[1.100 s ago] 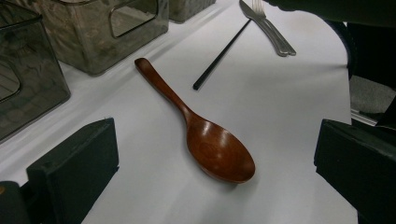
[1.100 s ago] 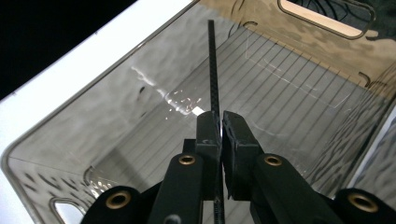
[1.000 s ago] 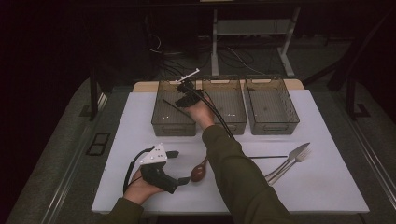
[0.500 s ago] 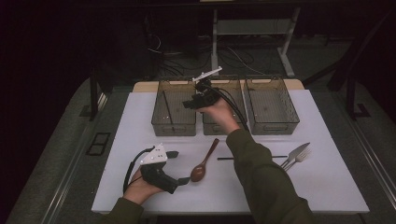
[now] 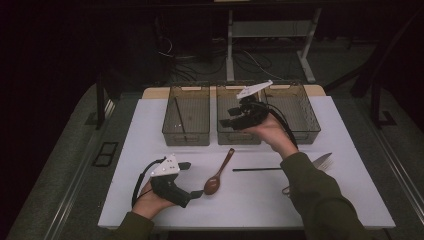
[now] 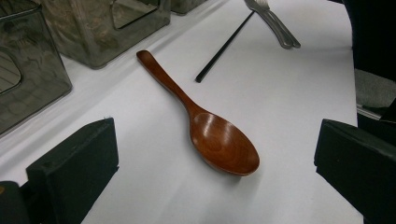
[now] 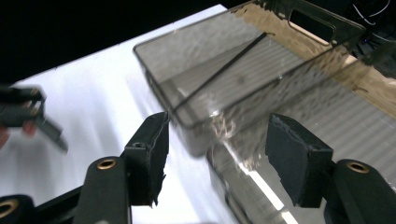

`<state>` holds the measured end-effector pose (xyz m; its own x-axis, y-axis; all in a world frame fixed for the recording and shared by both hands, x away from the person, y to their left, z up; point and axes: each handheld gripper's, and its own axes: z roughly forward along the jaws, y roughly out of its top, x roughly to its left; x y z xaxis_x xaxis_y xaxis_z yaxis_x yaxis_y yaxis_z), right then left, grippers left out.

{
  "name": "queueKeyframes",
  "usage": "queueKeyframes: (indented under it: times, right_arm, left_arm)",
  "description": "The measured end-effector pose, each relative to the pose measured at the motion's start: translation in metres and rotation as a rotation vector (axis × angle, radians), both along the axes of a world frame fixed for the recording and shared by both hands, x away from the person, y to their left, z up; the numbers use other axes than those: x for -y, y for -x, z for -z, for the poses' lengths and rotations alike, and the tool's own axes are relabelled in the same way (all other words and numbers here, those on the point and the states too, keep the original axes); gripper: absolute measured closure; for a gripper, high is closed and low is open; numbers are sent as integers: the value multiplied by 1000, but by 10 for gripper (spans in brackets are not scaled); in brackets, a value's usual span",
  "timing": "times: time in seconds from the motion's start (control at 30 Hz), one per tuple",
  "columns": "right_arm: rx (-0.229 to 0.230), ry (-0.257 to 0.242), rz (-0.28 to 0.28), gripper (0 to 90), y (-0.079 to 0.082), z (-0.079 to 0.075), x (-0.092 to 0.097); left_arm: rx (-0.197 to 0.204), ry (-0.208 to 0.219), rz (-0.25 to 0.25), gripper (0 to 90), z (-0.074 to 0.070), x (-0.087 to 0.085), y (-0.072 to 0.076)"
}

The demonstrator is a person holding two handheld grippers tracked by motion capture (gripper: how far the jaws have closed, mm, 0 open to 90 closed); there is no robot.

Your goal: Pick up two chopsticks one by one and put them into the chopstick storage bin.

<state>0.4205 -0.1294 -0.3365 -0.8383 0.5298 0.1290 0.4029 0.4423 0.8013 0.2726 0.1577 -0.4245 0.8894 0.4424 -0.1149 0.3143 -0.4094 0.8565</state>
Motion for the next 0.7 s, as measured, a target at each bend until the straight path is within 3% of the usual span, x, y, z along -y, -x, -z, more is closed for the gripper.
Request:
queueKeyframes:
  times: [0.23,0.6,0.7]
  right_arm:
    - [15,11,-21,416,24,6,39]
    - [-7,84,-58,427,50,32,82]
    - [-14,95,-66,476,57,40,92]
  left_arm:
    - [-4,1,3,0,1,1,1]
    - [-7,-2,-2,0,1,0,1]
    - [-9,4,-2,0,2,0,1]
